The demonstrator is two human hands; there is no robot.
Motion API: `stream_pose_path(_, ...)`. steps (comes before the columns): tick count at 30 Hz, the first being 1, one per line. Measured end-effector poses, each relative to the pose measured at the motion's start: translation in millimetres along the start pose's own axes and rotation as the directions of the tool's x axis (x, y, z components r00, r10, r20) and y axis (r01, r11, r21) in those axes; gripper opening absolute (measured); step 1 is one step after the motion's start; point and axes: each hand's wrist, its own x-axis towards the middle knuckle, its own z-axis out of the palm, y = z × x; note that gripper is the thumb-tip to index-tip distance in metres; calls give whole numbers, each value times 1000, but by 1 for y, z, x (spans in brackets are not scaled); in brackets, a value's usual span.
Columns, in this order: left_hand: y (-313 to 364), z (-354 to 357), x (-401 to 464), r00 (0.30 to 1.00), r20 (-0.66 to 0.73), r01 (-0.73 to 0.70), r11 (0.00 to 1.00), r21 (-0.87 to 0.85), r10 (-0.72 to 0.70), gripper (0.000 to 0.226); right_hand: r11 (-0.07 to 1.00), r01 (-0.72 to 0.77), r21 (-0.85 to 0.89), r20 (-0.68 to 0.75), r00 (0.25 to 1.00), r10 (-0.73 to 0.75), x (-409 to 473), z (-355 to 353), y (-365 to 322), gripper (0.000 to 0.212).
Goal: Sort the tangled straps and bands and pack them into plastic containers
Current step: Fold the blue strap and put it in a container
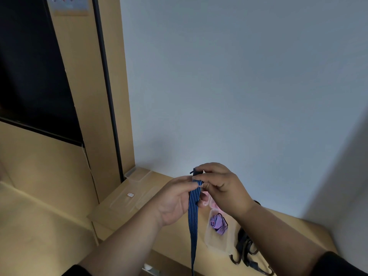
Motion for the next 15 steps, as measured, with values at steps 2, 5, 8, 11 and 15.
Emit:
stream_pose_path(2,-3,0,1,1000,-3,-5,1000,-21,5,33,997,1,-79,47,999,2,-1,2,6,49)
stream_pose_path(5,-3,1,1,998,-56,-18,1000,-1,18,30,995,2,-104,124,992,11,-3,1,10,50)
stream_pose_path(8,-3,-1,1,997,-82,-10,998,58,15,20,993,-91,74,114,990,83,-3,-3,1,51)
stream_pose_path(11,-4,-2,1,997,-81,22,995,97,-14,22,859,-387,334,27,915,402,1,-6,-10,45)
stream_pose_path(15,-4,1,-1,998,-34,55,984,167,-50,21,677,-612,408,271,790,551,12,-9,-11,33)
